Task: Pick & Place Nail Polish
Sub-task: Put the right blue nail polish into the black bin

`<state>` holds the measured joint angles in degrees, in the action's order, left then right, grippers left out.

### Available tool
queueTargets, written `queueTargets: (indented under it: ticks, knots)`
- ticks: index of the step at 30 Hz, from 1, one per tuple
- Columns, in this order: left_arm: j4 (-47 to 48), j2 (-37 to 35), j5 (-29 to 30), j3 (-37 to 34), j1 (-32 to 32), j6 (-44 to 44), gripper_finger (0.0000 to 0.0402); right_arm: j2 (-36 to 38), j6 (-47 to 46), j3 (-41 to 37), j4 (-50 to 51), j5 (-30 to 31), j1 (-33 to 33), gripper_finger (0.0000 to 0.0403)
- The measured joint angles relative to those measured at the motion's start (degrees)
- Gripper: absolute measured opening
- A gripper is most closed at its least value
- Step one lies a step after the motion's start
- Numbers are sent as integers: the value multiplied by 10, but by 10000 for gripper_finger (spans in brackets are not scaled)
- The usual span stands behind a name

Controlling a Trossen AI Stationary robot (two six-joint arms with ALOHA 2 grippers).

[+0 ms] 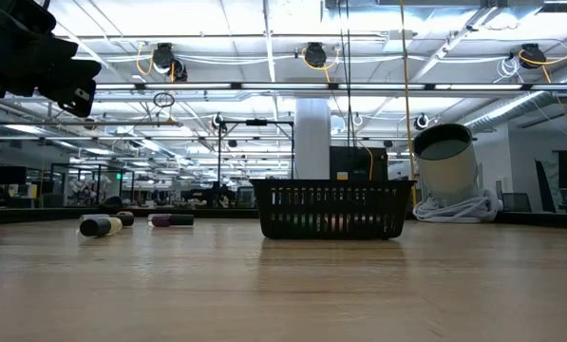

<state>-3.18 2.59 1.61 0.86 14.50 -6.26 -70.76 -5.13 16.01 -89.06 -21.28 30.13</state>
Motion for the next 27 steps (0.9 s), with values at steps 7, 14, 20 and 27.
queueTargets:
  ticks: [7,14,20,27]
  knots:
    - [0,0,0,0,0,0,145,0,1,0,0,0,0,49]
    - [0,0,0,0,0,0,145,0,13,0,2,0,0,49]
    - [0,0,0,0,0,0,145,0,13,0,2,0,0,49]
    - [0,0,0,0,0,0,145,0,16,0,9,1,0,49]
